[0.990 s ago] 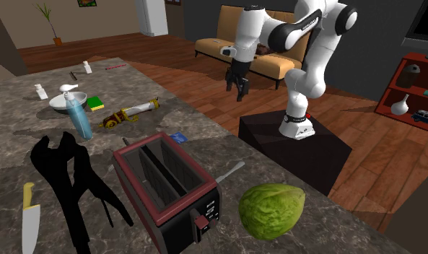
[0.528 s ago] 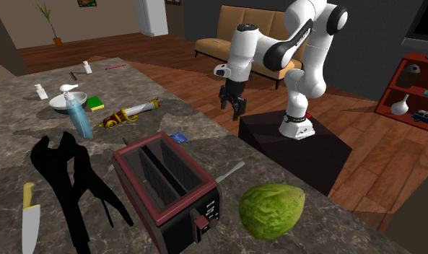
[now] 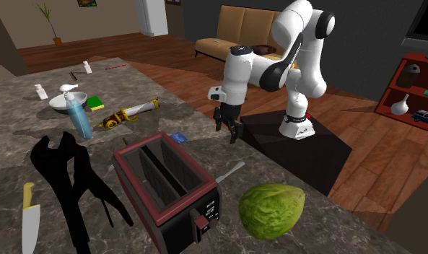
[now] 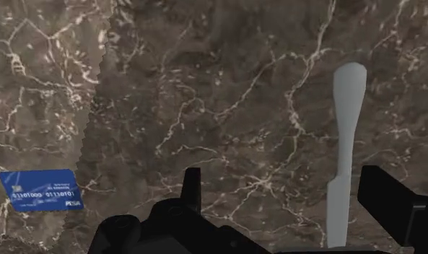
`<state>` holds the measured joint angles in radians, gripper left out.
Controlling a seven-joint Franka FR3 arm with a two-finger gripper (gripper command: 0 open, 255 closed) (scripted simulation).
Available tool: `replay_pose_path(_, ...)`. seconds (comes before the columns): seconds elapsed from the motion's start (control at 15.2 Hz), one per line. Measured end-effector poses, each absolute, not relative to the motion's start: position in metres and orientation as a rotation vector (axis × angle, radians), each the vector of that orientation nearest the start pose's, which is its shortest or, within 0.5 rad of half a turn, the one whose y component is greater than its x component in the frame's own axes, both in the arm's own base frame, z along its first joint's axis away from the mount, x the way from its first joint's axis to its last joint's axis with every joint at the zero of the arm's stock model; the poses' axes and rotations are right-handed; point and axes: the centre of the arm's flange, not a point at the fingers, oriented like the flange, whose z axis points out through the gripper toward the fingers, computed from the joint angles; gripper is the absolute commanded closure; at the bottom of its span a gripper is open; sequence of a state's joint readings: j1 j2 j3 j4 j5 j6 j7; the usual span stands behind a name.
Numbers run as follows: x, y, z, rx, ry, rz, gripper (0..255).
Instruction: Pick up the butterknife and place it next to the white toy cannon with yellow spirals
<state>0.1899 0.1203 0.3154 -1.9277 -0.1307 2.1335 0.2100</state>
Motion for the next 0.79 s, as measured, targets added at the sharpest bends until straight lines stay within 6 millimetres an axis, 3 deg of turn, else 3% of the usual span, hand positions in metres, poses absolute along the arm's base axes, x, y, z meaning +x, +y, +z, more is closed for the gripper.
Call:
replay_pose_path(0.2,0.545,0.312,0.418,-3.11,-0.618,-0.174,0)
replay_pose_path(0.59,0.565,0.374,0.375,-3.077,-0.729,-0.155,0)
replay_pose_path(0.79,0.571,0.382,0.36,-3.072,-0.745,-0.152,0)
